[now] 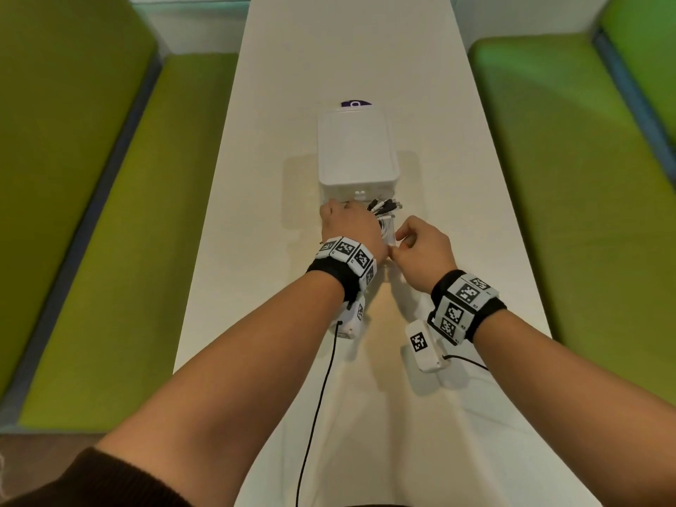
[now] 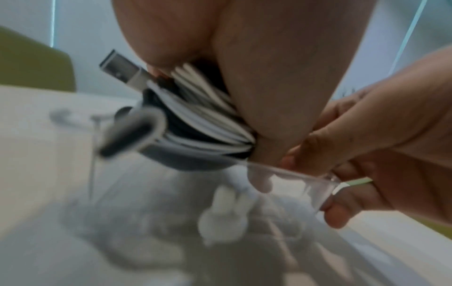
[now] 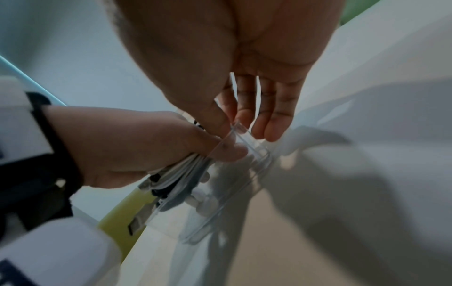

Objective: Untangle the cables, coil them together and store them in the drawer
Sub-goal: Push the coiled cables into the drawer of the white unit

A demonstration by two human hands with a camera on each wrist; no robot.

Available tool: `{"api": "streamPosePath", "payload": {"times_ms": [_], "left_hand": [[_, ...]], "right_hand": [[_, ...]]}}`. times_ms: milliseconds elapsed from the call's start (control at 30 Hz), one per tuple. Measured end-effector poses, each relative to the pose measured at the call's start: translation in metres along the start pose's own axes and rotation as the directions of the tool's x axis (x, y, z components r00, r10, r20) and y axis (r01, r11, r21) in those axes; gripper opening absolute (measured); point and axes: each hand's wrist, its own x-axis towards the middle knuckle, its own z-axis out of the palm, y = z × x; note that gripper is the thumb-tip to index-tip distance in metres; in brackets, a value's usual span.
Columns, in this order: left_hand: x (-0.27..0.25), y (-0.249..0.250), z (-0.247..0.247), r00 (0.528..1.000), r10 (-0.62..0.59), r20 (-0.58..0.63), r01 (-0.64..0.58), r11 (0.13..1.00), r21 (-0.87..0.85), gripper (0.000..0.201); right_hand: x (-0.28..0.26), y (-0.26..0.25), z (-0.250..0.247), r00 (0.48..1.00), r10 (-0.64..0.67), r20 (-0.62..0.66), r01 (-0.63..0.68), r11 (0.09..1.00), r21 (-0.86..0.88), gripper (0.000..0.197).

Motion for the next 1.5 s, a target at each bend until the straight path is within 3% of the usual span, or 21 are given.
{"api": "streamPosePath", "payload": {"times_ms": [100, 233, 333, 433, 500, 600, 667, 767, 933, 1033, 1167, 1267, 1400, 1500], "left_hand": [[0.001, 0.004, 0.001, 0.996, -0.066, 0.064, 0.074, 0.99, -0.122, 0.056], [0.0, 0.01, 0.002, 0.973, -0.181, 0.144, 0.213, 0.943, -0.257, 0.084], [-0.007, 0.006, 0.012, 0.986, -0.142, 0.086, 0.158, 0.959, -0.234, 0.101], [-0.011, 0.001, 0.018, 0.996, -0.083, -0.02, 0.076, 0.972, -0.222, 0.089], [-0.011, -0.002, 0.015, 0.997, -0.072, 0.022, 0.075, 0.964, -0.254, 0.088], [-0.008, -0.008, 0.007, 0.991, -0.088, 0.103, 0.119, 0.93, -0.348, 0.086], [-0.008, -0.016, 0.007, 0.993, -0.083, 0.082, 0.111, 0.893, -0.436, 0.073], [-0.01, -0.032, 0.015, 0.998, -0.02, -0.054, -0.01, 0.865, -0.502, 0.053], [-0.017, -0.046, 0.021, 0.96, 0.022, -0.278, -0.176, 0.822, -0.541, 0.037], [-0.019, -0.046, 0.024, 0.945, -0.025, -0.326, -0.15, 0.852, -0.501, 0.028], [-0.016, -0.046, 0.026, 0.969, -0.067, -0.239, -0.06, 0.872, -0.486, 0.04], [-0.013, -0.049, 0.02, 0.963, -0.15, -0.223, -0.002, 0.826, -0.564, 0.033], [-0.014, -0.054, 0.008, 0.948, -0.266, -0.177, 0.057, 0.687, -0.724, 0.029], [-0.015, -0.053, 0.008, 0.945, -0.264, -0.194, 0.039, 0.68, -0.732, 0.02]], "right_hand": [[0.002, 0.002, 0.0, 1.0, -0.01, 0.008, 0.01, 1.0, -0.006, 0.013], [0.007, 0.0, -0.01, 1.0, 0.001, 0.024, 0.0, 1.0, -0.02, 0.015], [0.013, -0.01, -0.013, 0.992, -0.064, -0.106, 0.07, 0.996, 0.062, 0.029], [0.02, -0.021, -0.007, 0.961, -0.252, -0.115, 0.251, 0.968, -0.024, 0.031], [0.026, -0.022, 0.0, 0.942, -0.319, -0.104, 0.31, 0.946, -0.094, 0.028], [0.032, -0.024, 0.004, 0.959, -0.246, -0.141, 0.241, 0.969, -0.051, 0.022], [0.035, -0.025, 0.004, 0.965, -0.223, -0.135, 0.222, 0.975, -0.027, 0.019], [0.04, -0.027, 0.005, 0.957, -0.259, -0.133, 0.25, 0.965, -0.078, 0.017], [0.038, -0.033, 0.009, 0.952, -0.301, -0.049, 0.287, 0.94, -0.184, 0.025], [0.03, -0.03, 0.015, 0.933, -0.36, -0.014, 0.347, 0.906, -0.243, 0.023], [0.025, -0.03, 0.02, 0.894, -0.447, 0.031, 0.435, 0.85, -0.296, 0.027], [0.029, -0.029, 0.023, 0.888, -0.449, 0.1, 0.453, 0.819, -0.351, 0.029], [0.037, -0.035, 0.026, 0.938, -0.346, 0.018, 0.339, 0.906, -0.253, 0.02], [0.039, -0.043, 0.025, 0.942, -0.336, 0.002, 0.319, 0.892, -0.322, 0.016]]}}
